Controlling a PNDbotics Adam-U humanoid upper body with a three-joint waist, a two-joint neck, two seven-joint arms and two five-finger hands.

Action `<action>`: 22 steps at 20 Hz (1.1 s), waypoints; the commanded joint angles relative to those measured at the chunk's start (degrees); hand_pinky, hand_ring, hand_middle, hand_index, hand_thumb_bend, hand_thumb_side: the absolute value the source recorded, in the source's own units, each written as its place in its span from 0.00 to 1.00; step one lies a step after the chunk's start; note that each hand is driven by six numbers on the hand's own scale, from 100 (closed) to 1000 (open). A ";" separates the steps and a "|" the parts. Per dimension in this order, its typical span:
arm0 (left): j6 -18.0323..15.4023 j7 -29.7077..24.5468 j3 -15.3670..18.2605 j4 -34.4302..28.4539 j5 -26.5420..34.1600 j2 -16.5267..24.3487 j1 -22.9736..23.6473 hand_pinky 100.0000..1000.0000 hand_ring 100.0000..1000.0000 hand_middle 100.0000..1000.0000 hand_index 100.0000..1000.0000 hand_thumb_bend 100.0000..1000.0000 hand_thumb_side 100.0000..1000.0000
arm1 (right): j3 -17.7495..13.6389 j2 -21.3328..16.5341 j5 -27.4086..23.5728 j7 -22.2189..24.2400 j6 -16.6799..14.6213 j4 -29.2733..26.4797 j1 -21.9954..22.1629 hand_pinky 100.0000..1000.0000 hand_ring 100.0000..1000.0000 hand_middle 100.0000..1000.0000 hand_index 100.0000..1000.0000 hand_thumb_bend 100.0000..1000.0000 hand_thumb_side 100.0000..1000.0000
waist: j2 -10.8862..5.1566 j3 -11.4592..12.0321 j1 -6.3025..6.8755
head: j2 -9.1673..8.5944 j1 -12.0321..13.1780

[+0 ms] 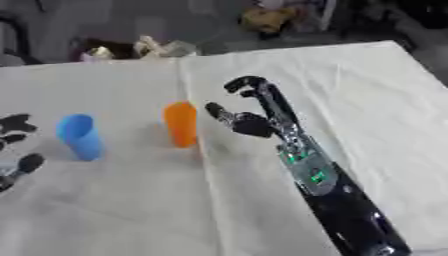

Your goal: Pour the contents of one cup into another cup.

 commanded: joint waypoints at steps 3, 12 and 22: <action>0.04 2.63 -1.00 2.81 -4.64 1.16 -2.35 0.88 0.96 0.65 0.83 0.98 0.65 | -0.17 -0.89 -0.41 -0.14 -0.11 -1.46 -1.05 0.78 0.89 0.58 0.67 0.49 0.43 | -0.99 -0.22 -0.08 | -0.07 0.06; 1.01 9.27 -2.70 10.05 -11.44 -0.94 -6.92 0.87 0.93 0.63 0.83 0.98 0.60 | -0.01 -0.77 -0.47 -0.08 -0.08 -1.56 -1.24 0.78 0.89 0.58 0.67 0.48 0.44 | -0.90 -0.76 -0.25 | -0.05 0.39; 0.97 13.46 -3.04 15.99 -13.94 -3.34 -10.97 0.86 0.91 0.61 0.82 0.97 0.57 | 0.19 -0.60 -0.63 0.09 0.00 -1.77 -1.54 0.78 0.89 0.58 0.67 0.47 0.45 | -0.67 -1.55 -0.77 | -0.32 0.69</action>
